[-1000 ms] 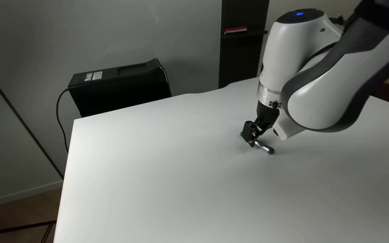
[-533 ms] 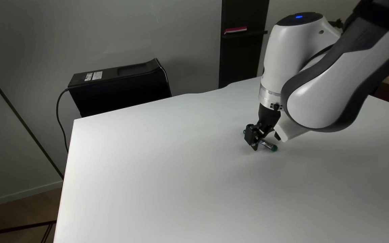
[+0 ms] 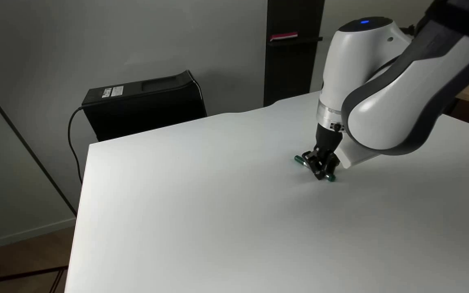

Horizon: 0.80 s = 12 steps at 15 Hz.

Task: Put the marker inside the yellow mug

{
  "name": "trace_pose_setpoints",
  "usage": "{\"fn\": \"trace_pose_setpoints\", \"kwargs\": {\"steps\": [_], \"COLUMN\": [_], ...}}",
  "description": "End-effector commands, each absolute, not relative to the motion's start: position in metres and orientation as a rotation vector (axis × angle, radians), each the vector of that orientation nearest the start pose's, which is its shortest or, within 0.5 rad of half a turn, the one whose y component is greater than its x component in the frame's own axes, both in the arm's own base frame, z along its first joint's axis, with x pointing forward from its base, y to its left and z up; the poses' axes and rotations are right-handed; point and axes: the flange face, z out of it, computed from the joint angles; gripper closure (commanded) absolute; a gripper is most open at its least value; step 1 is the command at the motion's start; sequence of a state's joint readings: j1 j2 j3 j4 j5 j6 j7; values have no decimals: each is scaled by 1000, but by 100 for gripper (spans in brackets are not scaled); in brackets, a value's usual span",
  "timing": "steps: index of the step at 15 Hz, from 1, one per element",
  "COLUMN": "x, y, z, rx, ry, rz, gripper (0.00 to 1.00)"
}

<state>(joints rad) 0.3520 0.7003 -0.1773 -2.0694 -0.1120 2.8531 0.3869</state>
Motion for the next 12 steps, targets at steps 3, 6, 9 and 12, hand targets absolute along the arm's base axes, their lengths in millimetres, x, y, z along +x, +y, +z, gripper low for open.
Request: {"fn": "trace_pose_setpoints", "kwargs": {"steps": [3, 6, 9, 12], "x": [580, 583, 587, 590], "y": [91, 77, 61, 48], "z": [105, 115, 131, 151], "rx": [-3226, -3228, -3232, -3233], "ry": [160, 228, 297, 364], "rz": [-148, -110, -76, -55], "gripper": [94, 94, 94, 94]}}
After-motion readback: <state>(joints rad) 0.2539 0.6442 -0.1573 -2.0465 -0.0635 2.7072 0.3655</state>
